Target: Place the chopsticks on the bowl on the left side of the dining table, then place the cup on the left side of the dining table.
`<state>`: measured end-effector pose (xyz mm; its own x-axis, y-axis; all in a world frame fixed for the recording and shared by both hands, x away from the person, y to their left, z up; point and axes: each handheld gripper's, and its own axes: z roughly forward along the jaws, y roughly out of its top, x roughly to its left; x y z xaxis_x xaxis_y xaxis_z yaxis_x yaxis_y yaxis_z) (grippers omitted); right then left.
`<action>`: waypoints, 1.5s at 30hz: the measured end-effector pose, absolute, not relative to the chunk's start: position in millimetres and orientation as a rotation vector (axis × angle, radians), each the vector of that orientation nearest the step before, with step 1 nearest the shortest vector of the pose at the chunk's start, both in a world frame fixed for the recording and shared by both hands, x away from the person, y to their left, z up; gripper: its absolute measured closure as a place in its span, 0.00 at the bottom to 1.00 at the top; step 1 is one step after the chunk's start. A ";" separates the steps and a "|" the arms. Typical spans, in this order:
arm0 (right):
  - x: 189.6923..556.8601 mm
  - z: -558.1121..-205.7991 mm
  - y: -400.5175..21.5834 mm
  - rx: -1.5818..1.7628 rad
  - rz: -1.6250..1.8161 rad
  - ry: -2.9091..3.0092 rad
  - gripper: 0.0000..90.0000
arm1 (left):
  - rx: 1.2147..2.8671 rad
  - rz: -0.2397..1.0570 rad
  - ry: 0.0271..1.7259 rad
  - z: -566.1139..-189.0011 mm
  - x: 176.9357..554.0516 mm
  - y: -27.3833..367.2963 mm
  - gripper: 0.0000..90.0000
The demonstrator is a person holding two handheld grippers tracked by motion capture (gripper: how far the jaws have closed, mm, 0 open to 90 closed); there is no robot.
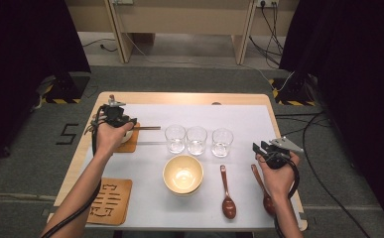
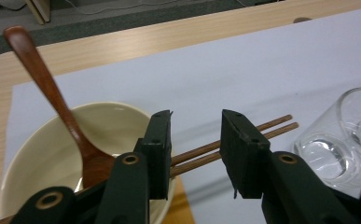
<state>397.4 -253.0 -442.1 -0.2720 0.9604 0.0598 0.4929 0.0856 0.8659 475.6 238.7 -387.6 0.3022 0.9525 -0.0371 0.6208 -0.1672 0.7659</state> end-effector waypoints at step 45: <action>390.0 -435.2 -264.1 1.441 1.131 1.788 0.70 | 1.989 0.488 1.176 -396.7 470.7 157.1 0.68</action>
<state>390.0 -264.1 -435.2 -0.2537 0.9646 0.0724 0.4788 0.0602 0.8759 470.7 157.1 -396.7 0.5027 0.8629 -0.0526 0.5726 -0.2868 0.7680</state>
